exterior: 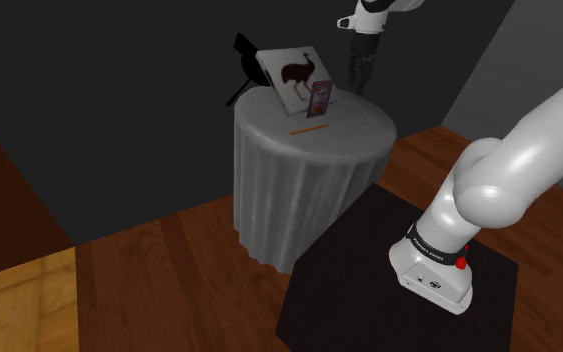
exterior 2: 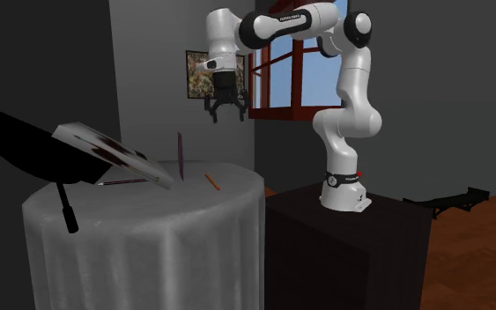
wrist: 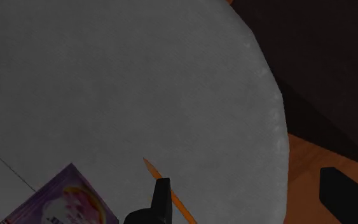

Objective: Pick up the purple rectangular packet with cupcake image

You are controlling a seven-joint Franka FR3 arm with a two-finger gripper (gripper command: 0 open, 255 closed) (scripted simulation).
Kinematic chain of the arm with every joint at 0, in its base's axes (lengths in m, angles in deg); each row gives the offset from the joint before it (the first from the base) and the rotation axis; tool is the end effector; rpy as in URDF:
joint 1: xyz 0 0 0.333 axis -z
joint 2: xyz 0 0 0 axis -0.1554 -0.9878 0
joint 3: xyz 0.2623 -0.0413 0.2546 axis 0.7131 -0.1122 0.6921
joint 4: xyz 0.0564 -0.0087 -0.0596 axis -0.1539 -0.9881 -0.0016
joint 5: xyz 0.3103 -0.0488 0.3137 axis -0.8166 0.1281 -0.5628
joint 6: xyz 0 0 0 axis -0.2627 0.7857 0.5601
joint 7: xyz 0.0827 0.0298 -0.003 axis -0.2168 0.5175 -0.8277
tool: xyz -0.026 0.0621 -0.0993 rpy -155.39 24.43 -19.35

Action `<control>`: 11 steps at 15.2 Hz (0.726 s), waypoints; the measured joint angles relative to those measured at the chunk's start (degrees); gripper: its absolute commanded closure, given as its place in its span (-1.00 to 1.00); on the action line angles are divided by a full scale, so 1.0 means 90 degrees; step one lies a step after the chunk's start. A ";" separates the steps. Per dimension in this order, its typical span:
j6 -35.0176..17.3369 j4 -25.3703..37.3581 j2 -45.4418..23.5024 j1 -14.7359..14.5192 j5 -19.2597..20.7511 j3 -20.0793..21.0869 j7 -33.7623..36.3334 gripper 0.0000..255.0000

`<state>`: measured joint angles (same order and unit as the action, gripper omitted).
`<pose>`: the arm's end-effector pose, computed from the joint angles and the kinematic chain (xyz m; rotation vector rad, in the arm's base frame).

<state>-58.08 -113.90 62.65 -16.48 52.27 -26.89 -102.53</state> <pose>0.4637 -0.1956 0.5177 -2.8865 -1.1455 0.1529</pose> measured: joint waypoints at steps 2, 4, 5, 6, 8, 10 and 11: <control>-0.0223 0.0335 -0.0470 -0.0092 -0.0150 -0.0201 -0.0704 -1.00; -0.0427 0.0698 -0.0971 -0.0158 -0.0370 -0.0375 -0.1413 -1.00; -0.0484 0.0903 -0.1205 -0.0191 -0.0496 -0.0423 -0.1752 -1.00; -0.0556 0.1099 -0.1446 -0.0198 -0.0628 -0.0479 -0.2105 -1.00; -0.0604 0.1600 -0.1968 -0.0210 -0.0943 -0.0521 -0.2772 -1.00; -0.0670 0.2019 -0.2426 -0.0167 -0.1237 -0.0514 -0.3411 -1.00; -0.0661 0.2322 -0.2718 -0.0110 -0.1417 -0.0502 -0.3752 -1.00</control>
<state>-64.02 -93.00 38.19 -17.47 39.52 -31.41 -136.30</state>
